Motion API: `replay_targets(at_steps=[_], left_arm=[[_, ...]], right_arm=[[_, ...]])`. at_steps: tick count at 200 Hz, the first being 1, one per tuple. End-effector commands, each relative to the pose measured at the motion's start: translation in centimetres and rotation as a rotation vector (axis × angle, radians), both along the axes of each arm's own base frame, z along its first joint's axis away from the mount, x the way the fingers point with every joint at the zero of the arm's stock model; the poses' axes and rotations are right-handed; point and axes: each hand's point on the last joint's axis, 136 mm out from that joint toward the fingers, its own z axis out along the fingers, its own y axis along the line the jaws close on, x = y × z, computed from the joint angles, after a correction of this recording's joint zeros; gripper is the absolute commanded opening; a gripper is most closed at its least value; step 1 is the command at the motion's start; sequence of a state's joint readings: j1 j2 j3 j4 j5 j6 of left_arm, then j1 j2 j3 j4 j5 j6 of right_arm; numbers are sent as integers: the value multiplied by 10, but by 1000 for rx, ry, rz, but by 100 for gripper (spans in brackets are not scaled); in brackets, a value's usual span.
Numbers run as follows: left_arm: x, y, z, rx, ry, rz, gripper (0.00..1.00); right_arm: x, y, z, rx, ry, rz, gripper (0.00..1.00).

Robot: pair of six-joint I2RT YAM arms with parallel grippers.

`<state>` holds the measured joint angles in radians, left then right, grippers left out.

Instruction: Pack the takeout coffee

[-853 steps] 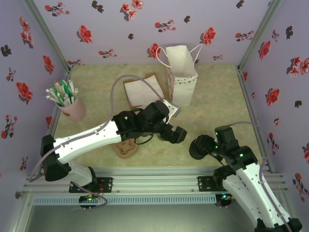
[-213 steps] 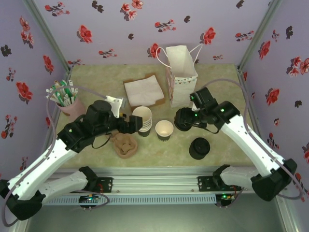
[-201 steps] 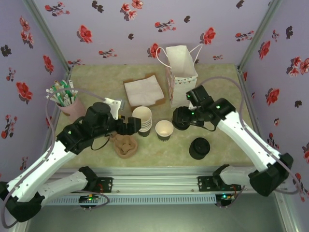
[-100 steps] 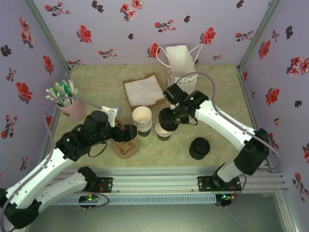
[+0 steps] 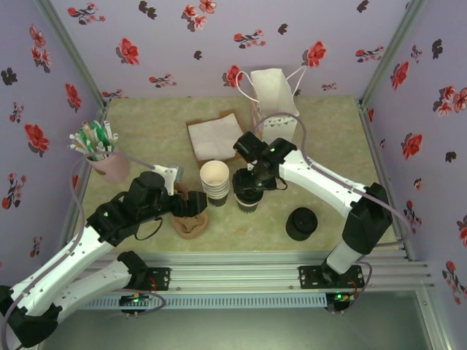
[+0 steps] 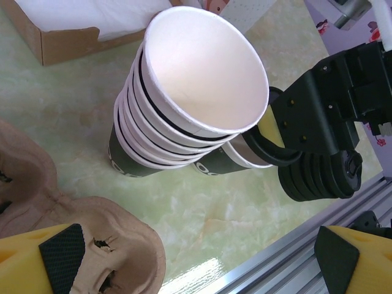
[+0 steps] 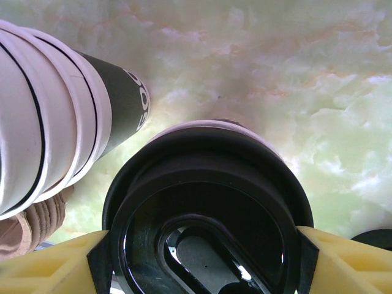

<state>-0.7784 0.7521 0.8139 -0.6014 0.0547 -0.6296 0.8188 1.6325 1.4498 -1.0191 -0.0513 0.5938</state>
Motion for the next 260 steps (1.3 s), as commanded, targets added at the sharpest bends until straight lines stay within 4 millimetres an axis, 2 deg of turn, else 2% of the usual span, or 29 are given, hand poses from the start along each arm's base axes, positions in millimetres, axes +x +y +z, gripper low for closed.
replay_targets(at_steps=[1,141,260], left_arm=[[3,2,-1,-12,-10,22,99],[3,3,-2,-11,-10,22,99],[3,3,-6,-10,-5,22,99]], right_arm=[[2,2,-3,-16,-10,3,73],[-3,2,-19,-62,11,7,74],[-2,-1,-20,-97,-10,5,74]])
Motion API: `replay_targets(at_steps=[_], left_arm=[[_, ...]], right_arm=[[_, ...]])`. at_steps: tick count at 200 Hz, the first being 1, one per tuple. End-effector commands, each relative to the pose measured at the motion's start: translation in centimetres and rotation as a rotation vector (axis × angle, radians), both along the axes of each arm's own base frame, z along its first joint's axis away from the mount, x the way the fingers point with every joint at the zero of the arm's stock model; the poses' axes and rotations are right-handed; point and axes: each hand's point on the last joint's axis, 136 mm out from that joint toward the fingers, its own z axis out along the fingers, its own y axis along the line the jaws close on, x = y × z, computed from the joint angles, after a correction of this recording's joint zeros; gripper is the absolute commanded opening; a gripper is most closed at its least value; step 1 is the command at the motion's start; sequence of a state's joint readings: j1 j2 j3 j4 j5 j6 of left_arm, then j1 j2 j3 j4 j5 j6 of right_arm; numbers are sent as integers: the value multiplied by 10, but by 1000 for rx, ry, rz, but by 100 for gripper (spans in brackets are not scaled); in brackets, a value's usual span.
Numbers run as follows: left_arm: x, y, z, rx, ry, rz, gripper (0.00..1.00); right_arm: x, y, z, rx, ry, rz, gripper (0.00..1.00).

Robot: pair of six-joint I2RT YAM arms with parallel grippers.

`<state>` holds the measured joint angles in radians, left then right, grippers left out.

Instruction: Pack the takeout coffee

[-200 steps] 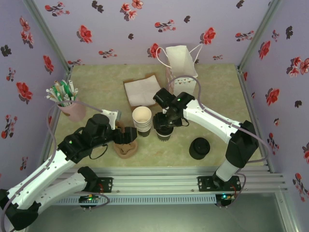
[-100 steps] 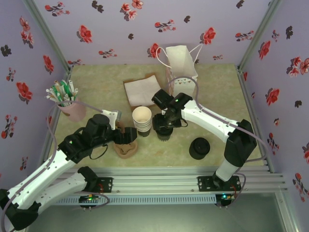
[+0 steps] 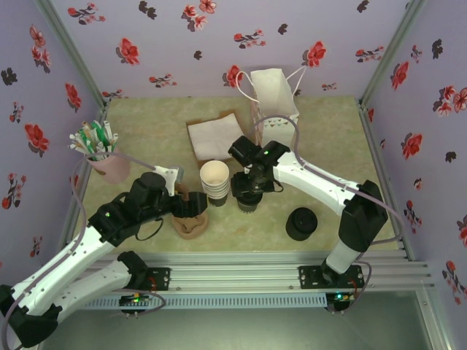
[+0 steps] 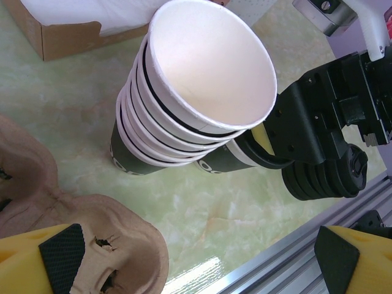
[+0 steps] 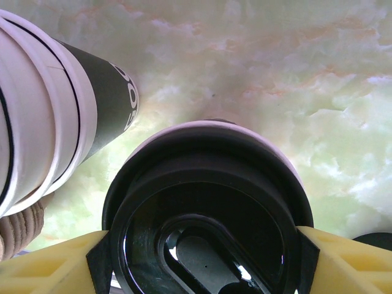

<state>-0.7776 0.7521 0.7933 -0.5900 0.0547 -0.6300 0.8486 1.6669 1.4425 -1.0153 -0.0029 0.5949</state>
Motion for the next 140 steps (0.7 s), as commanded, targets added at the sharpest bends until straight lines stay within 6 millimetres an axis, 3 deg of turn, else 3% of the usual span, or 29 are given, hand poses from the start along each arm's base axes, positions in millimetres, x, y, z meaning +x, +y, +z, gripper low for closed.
replay_targets(at_steps=[1,140], left_arm=[[3,3,1,-16,-12,22,99],[3,3,1,-16,-14,22,99]], right_arm=[[0,-3,-6,-37,-2,-12,74],[0,1,-16,-37,8,-10,74]])
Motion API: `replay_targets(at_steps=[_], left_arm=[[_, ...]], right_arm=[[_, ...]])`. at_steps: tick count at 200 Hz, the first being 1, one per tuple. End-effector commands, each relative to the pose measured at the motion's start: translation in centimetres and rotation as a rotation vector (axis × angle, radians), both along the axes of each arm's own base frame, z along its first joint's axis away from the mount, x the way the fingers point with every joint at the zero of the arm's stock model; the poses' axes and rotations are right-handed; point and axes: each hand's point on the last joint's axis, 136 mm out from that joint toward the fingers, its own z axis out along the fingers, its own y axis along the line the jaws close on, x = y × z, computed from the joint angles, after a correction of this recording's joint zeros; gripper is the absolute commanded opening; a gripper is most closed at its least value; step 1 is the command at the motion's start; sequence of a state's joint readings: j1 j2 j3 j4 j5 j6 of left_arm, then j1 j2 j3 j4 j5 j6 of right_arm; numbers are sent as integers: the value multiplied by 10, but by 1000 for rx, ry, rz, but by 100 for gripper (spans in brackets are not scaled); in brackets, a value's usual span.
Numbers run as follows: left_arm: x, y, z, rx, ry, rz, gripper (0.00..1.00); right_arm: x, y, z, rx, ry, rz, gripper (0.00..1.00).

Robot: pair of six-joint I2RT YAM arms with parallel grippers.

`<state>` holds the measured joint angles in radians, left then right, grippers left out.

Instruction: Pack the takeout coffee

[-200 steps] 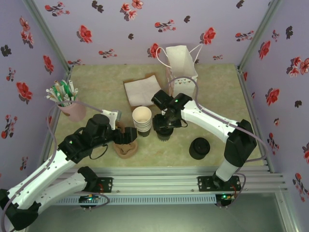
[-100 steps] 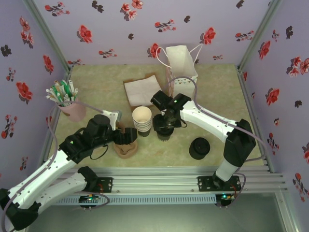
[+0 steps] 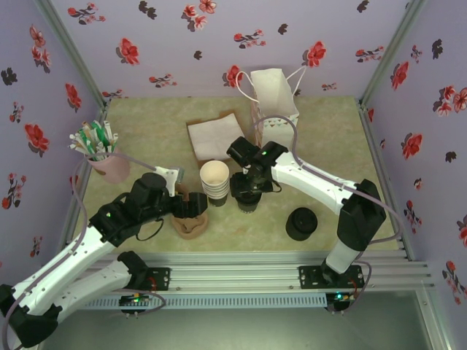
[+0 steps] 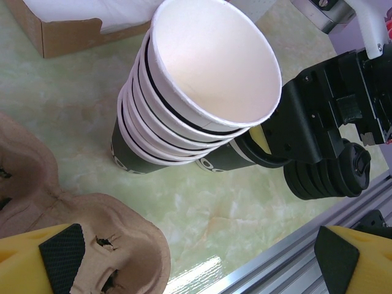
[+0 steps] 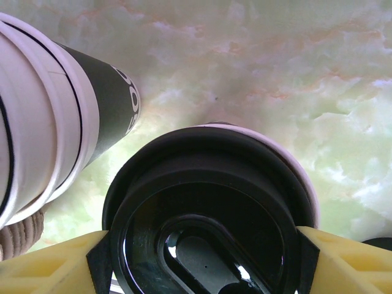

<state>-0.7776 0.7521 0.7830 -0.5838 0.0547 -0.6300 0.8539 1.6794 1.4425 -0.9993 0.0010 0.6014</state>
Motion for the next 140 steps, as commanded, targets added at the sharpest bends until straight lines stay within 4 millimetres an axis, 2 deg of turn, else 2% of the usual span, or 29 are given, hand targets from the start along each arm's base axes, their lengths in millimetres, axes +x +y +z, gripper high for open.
replay_targets(at_steps=[1,29,84,140], left_arm=[[3,3,4,-19,-17,22,99],[2,3,5,-22,-17,19,99],[3,3,7,-26,-22,22,99],[3,2,7,-27,-19,21,99]], right_arm=[[-2,-3,-12,-39,13,-8,74],[-1,-4,-9,-36,5,-13,73],[3,-7,11,-40,-47,-16,73],[3,-11,5,-64,-47,-15,74]])
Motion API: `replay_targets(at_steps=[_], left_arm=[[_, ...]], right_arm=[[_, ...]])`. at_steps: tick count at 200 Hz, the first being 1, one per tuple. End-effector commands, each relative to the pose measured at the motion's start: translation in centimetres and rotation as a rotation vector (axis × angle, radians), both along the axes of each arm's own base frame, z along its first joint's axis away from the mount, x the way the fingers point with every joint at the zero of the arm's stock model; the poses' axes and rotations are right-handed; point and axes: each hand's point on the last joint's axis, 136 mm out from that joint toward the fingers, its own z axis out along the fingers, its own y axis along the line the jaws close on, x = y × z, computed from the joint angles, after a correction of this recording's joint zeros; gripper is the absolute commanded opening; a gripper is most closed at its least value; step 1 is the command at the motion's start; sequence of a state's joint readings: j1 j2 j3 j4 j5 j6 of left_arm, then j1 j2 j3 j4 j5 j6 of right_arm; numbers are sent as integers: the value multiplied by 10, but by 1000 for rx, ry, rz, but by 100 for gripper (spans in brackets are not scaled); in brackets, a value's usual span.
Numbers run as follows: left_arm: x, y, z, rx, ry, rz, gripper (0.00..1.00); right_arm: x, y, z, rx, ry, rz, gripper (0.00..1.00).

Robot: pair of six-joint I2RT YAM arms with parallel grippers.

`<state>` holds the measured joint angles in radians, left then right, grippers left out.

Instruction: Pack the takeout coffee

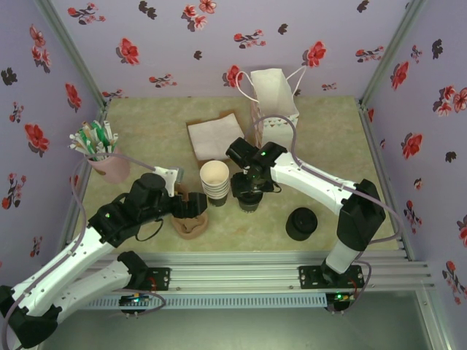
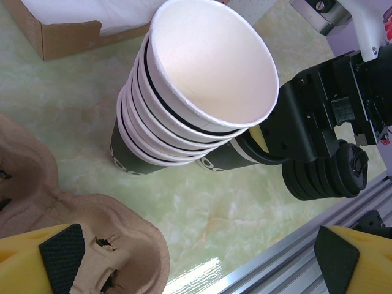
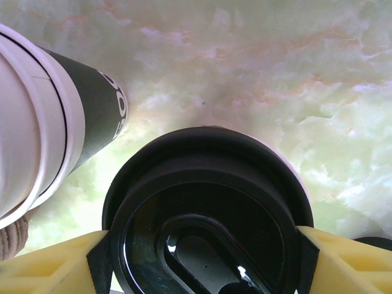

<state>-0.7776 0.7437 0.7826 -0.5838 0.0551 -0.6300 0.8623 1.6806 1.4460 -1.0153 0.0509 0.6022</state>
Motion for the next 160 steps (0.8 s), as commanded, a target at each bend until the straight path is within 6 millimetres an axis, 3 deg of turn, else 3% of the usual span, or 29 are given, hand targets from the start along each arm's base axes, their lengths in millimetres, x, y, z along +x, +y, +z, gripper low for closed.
replay_targets(at_steps=[1,49,110,160], left_arm=[[4,2,5,-21,-13,22,99],[3,1,5,-24,-11,20,99],[2,-1,11,-35,-23,6,99],[3,-2,11,-40,-23,2,99]], right_arm=[[1,-5,4,-23,-20,-11,74],[-1,-7,-2,-35,-9,-11,74],[-1,-1,18,37,-43,-6,74],[1,-6,16,28,-49,-22,74]])
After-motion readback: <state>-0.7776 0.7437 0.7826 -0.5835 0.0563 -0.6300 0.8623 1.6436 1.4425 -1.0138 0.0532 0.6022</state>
